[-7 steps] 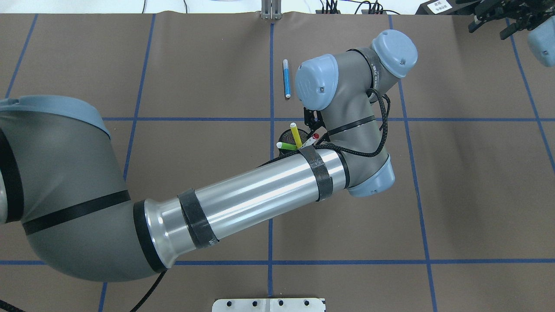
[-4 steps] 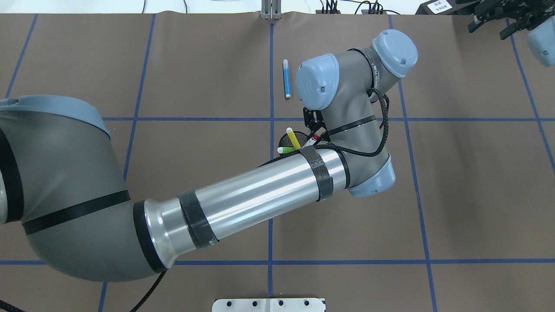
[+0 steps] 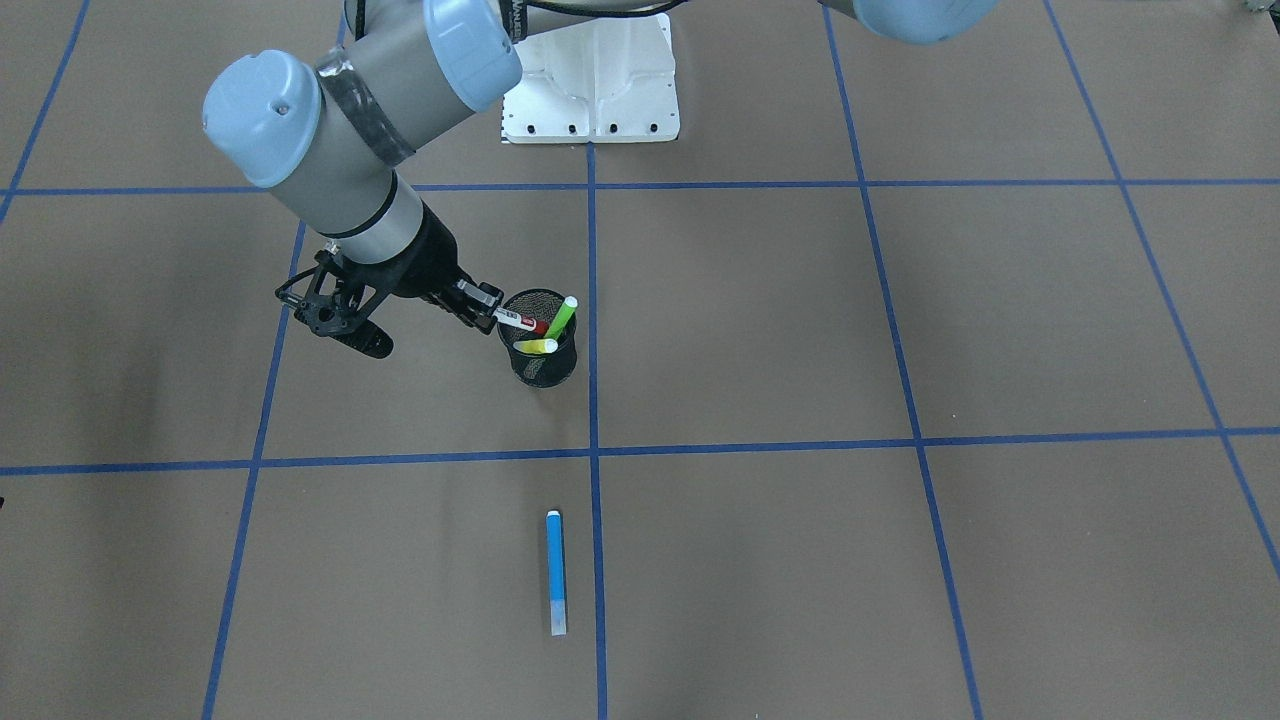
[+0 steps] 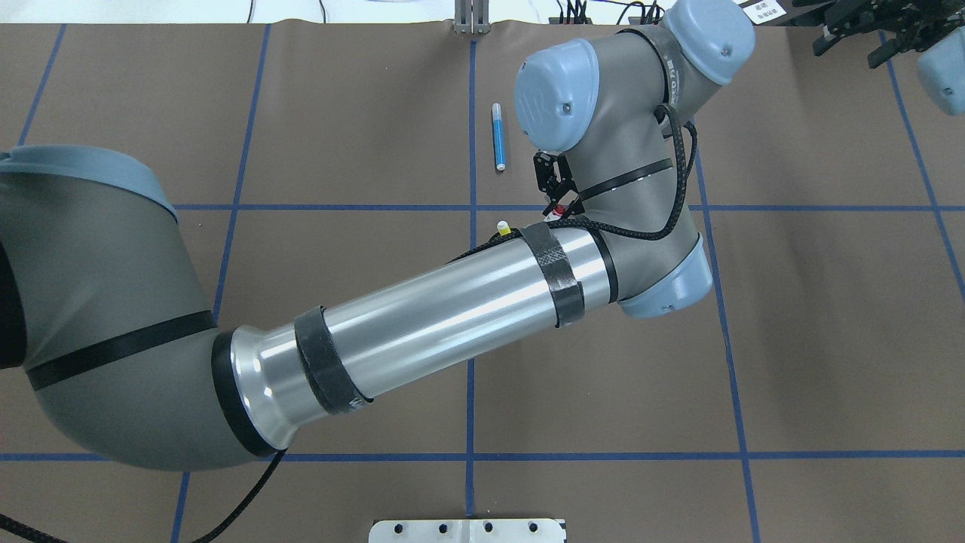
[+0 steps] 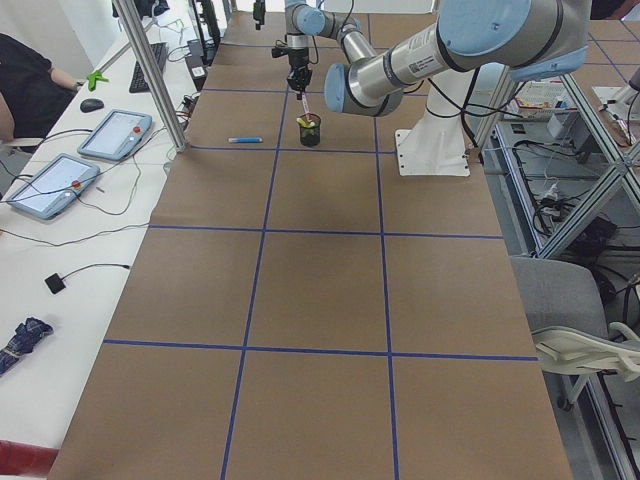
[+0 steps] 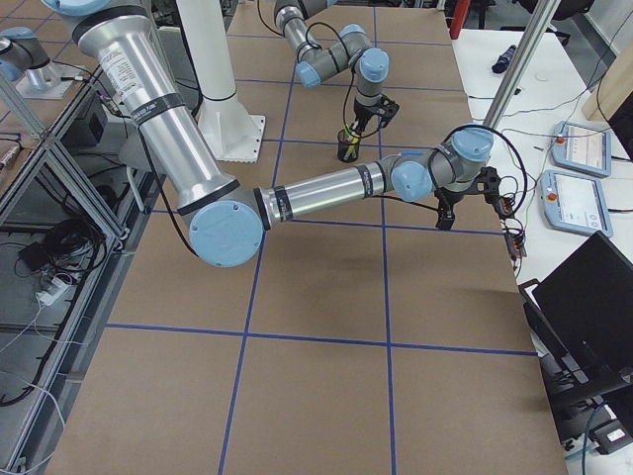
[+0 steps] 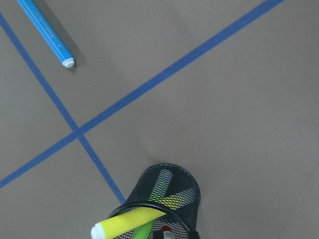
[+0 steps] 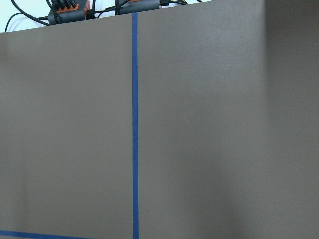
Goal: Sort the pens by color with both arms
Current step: 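Lift the red-capped marker out of the cup with the left gripper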
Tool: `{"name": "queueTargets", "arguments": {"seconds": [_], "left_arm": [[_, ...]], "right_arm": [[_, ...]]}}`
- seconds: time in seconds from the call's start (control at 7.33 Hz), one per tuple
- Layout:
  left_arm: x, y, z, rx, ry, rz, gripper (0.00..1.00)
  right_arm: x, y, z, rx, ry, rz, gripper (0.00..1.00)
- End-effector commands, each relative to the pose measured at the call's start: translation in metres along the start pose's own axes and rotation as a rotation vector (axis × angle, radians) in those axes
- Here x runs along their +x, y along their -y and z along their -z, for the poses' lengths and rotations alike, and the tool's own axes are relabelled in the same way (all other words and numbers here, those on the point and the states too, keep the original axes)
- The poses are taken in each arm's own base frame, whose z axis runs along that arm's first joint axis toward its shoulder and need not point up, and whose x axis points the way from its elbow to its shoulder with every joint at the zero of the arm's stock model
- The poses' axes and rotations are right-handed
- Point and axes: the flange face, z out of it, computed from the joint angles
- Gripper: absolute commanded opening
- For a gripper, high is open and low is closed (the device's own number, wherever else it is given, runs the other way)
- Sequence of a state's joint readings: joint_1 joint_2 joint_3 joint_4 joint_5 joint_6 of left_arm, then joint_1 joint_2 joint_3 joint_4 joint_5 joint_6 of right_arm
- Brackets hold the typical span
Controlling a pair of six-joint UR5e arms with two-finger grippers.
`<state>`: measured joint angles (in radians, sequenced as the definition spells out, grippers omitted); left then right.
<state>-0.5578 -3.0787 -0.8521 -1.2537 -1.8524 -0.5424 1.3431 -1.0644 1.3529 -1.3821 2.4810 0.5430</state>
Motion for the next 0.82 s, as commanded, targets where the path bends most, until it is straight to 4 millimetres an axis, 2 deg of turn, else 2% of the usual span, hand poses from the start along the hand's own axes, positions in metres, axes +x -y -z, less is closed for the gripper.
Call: {"name": "queueTargets", "arguments": {"seconds": [0.0,0.27,0.55,0.68], "left_arm": [[-0.033,0.002,0.042,0.031,0.007,0.018,0.00],[-0.066,0.013,0.058,0.046,0.010,0.034,0.00],[-0.107,0.015,0.107,0.130,-0.028,0.082,0.00],[-0.124,0.017,0.108,0.181,-0.039,0.164,0.00]], "right_arm": [[-0.001,0.002,0.002,0.001,0.002,0.000,0.99],[-0.004,0.003,0.004,0.004,0.004,0.002,0.99],[-0.007,0.003,0.005,0.008,0.006,0.008,0.99],[-0.011,0.002,0.007,0.010,0.009,0.012,0.99]]}}
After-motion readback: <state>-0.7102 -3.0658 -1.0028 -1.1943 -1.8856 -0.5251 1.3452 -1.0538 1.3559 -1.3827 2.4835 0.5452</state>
